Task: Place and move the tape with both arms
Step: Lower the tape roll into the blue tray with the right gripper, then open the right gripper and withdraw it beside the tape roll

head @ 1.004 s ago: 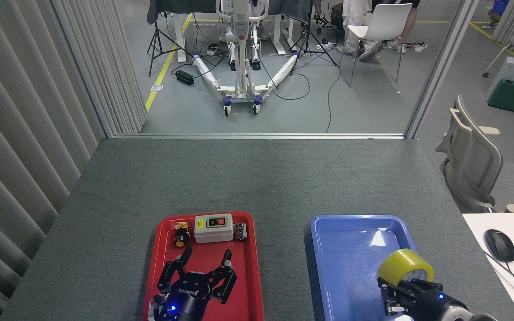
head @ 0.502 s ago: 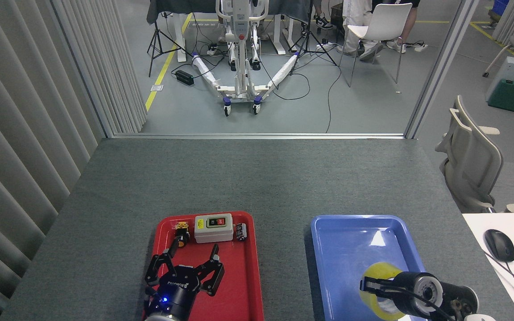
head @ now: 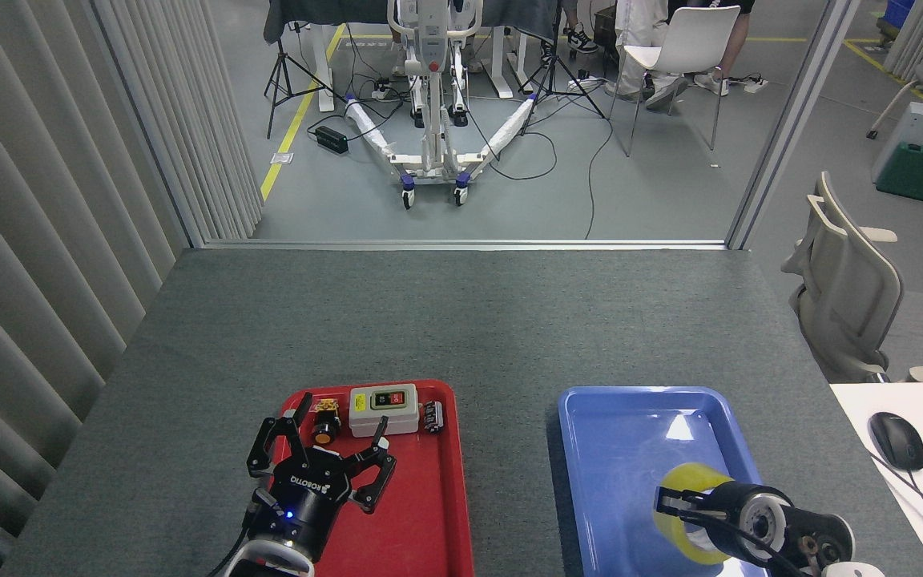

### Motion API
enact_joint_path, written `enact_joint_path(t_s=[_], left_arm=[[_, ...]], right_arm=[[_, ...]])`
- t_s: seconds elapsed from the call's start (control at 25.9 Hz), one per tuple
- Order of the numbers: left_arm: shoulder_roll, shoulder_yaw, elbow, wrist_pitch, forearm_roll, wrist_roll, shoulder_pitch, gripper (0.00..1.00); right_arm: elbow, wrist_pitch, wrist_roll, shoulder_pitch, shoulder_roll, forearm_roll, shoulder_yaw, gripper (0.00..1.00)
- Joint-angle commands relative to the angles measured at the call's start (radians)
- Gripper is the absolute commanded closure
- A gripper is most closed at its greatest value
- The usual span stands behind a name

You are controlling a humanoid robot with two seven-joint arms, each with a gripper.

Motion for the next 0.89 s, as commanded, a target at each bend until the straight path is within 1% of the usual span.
enact_joint_path(t_s=[0.0, 0.04, 0.12, 0.15, 0.23, 0.27, 0.31, 0.35, 0.39, 0.5, 0.62, 0.69, 0.73, 0.85], left_arm=[[0.002, 0.01, -0.002, -0.004, 0.029, -0.002, 0.007, 0.0], [0.002, 0.013, -0.002, -0.004, 0.029, -0.002, 0.007, 0.0], [-0.002, 0.015, -0.002, -0.004, 0.033, -0.002, 0.007, 0.0], [-0.004, 0.016, 0.0, -0.004, 0.036, -0.002, 0.007, 0.0], [-0.006, 0.016, 0.002, -0.004, 0.048, -0.002, 0.006, 0.0], [-0.004, 0.018, 0.006, -0.004, 0.054, -0.002, 0.006, 0.0], [-0.004, 0.018, 0.014, -0.002, 0.059, -0.002, 0.006, 0.0], [-0.006, 0.018, 0.017, -0.002, 0.065, -0.002, 0.004, 0.0], [-0.004, 0.018, 0.025, -0.002, 0.069, -0.002, 0.004, 0.0], [0.002, 0.028, 0.04, -0.002, 0.079, -0.002, 0.004, 0.0], [-0.004, 0.03, 0.04, -0.004, 0.083, -0.002, 0.004, 0.0], [-0.006, 0.03, 0.04, -0.004, 0.083, -0.002, 0.003, 0.0], [-0.006, 0.03, 0.04, -0.004, 0.083, -0.002, 0.003, 0.0], [-0.006, 0.03, 0.045, -0.004, 0.085, -0.002, 0.003, 0.0]], right_arm=[[-0.01, -0.002, -0.147, 0.023, 0.004, 0.038, 0.0, 0.0], [-0.022, -0.004, -0.236, 0.048, 0.004, 0.05, -0.001, 0.0], [-0.03, -0.004, -0.498, 0.083, 0.003, 0.064, -0.004, 0.0], [-0.031, -0.005, -0.645, 0.095, 0.004, 0.082, -0.004, 0.0], [-0.034, -0.005, -1.005, 0.132, 0.007, 0.135, -0.009, 0.0], [-0.03, -0.007, -1.176, 0.153, 0.009, 0.15, -0.012, 0.0], [-0.022, -0.009, -1.318, 0.172, 0.009, 0.159, -0.012, 0.0], [-0.017, -0.015, -1.412, 0.186, 0.01, 0.164, -0.012, 0.0], [-0.016, -0.03, -1.463, 0.203, 0.012, 0.173, -0.014, 0.0], [-0.013, -0.067, -1.466, 0.239, 0.018, 0.19, -0.014, 0.0], [-0.008, -0.062, -1.466, 0.282, 0.044, 0.204, -0.009, 0.0], [-0.008, -0.07, -1.454, 0.301, 0.044, 0.239, -0.009, 0.0], [-0.008, -0.071, -1.418, 0.305, 0.044, 0.254, -0.007, 0.0], [-0.019, -0.078, -1.24, 0.308, 0.045, 0.267, -0.001, 0.0]])
